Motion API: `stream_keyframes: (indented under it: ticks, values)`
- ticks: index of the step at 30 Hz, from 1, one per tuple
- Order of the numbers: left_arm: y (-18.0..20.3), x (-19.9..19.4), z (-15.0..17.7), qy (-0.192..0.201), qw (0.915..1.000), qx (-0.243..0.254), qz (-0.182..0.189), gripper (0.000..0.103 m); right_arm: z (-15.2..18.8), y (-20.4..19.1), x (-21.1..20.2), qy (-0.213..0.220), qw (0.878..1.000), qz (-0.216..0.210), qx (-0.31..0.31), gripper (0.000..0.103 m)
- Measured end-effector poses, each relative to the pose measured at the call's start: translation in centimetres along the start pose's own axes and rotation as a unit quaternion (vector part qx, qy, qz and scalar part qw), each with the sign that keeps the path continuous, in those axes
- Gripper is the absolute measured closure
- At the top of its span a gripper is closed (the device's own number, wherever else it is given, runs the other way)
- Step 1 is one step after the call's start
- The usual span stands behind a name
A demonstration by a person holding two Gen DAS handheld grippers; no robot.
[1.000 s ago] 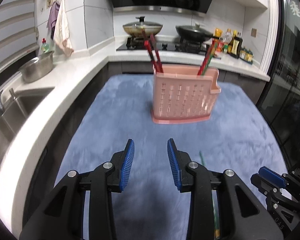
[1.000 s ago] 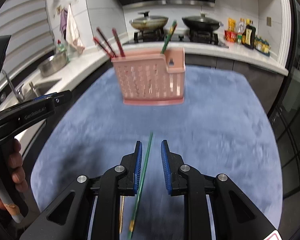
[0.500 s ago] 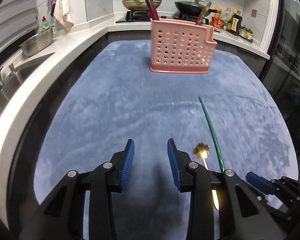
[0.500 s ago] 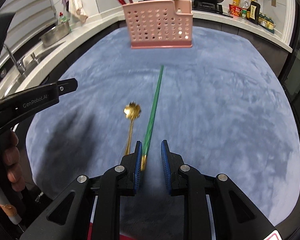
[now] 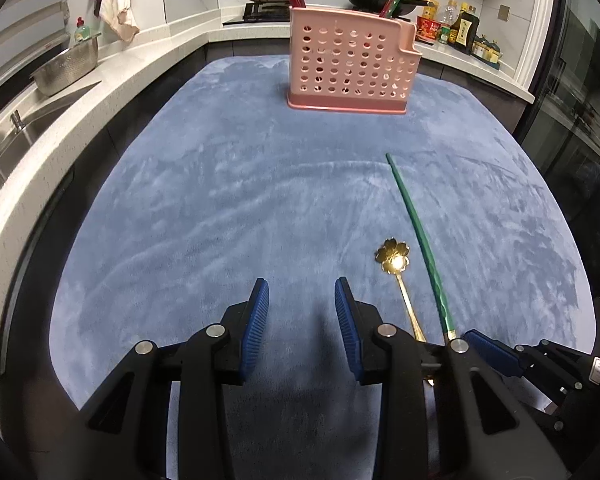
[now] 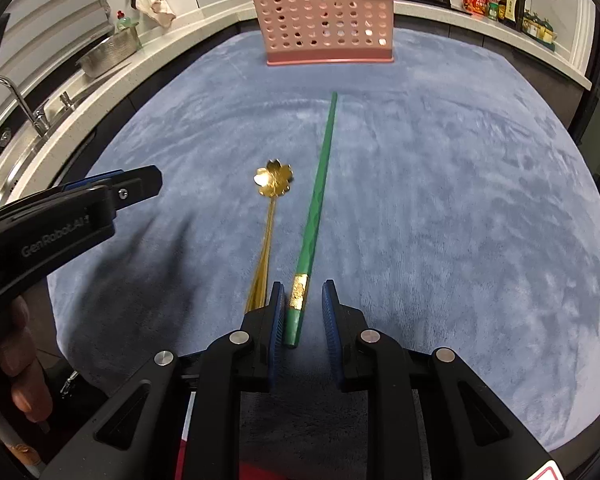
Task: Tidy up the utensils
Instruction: 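Grasp the gold spoon with the left tool while the right tool grasps the green chopstick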
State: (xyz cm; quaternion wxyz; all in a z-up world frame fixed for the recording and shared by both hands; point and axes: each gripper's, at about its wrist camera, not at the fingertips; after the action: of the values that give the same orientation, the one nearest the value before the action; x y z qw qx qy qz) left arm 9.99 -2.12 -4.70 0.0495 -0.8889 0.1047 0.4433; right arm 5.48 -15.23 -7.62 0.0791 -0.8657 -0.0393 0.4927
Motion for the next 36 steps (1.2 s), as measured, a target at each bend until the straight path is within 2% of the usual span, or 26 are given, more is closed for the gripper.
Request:
stream_keyframes:
  ticks: [9, 17, 23, 36]
  values:
    - [0.2, 0.4, 0.5, -0.010, 0.9999, -0.002, 0.008, 0.070, 0.2, 0.5, 0.4, -0.004, 1.000, 0.005, 0.008, 0.095]
    - [1.4, 0.5, 1.2, -0.019, 0.9996, 0.009, 0.021, 0.069, 0.4, 2.3, -0.5, 0.005, 0.999, 0.020, 0.030, 0.096]
    - [3.0, 0.5, 1.7, -0.028, 0.9986, 0.021, 0.040, 0.060, 0.6, 3.9, -1.7, 0.012, 0.998, 0.028, 0.050, 0.096]
    - [6.6, 1.0, 3.0, -0.057, 0.9936, 0.070, 0.068, 0.056, 1.3, 4.4, -3.1, 0.019, 0.998, 0.031, 0.060, 0.096]
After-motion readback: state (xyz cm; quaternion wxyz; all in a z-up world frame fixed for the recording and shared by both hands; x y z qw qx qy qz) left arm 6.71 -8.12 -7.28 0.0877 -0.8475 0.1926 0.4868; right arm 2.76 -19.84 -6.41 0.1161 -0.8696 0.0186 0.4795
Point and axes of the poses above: each gripper's, at about its wrist camera, not at the fingertips, and x roughly the way its jaws point, y to its right, z to its underside, and after that the axes turned 4 degrees about x, right-handed
